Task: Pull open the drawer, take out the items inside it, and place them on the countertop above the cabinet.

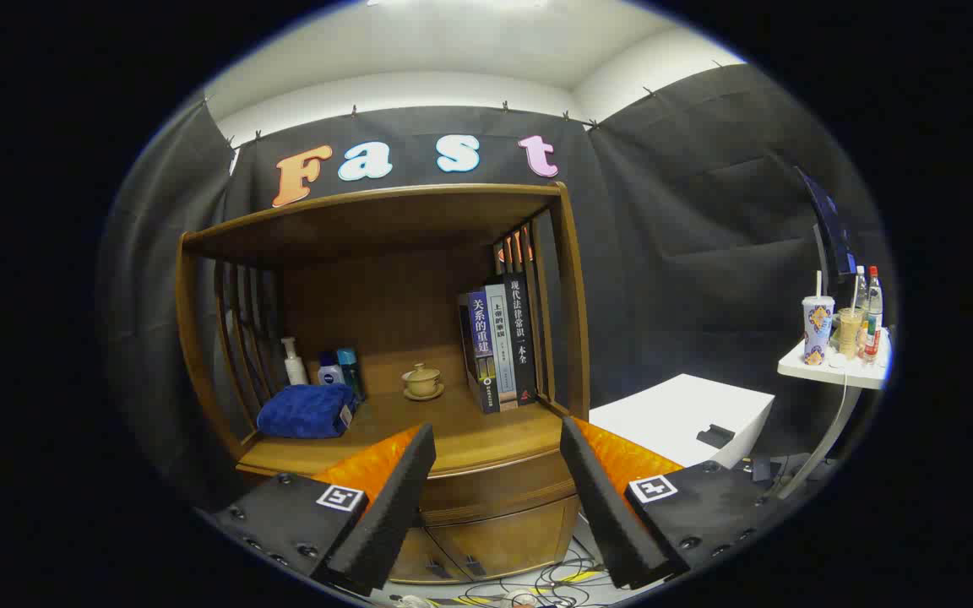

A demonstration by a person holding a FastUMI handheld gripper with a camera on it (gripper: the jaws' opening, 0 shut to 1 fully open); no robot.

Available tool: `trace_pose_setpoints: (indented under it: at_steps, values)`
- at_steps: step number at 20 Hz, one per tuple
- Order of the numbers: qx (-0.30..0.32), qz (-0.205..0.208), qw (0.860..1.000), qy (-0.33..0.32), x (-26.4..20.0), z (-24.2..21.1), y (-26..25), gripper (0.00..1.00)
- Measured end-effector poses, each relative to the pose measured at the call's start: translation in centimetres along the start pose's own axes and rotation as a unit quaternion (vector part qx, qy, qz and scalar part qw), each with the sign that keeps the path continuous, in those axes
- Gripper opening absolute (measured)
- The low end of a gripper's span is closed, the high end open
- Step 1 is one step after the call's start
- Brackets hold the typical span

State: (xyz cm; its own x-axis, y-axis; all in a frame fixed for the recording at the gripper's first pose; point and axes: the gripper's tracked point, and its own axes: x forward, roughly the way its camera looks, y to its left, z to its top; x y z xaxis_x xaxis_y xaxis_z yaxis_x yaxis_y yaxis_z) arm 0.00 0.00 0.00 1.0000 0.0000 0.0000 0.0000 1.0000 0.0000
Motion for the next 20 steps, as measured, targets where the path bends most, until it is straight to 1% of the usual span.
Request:
trace_pose_setpoints:
  at_steps: [20]
  values:
    - [-0.007,0.005,1.0,-0.005,-0.37,0.33,0.63,0.98]
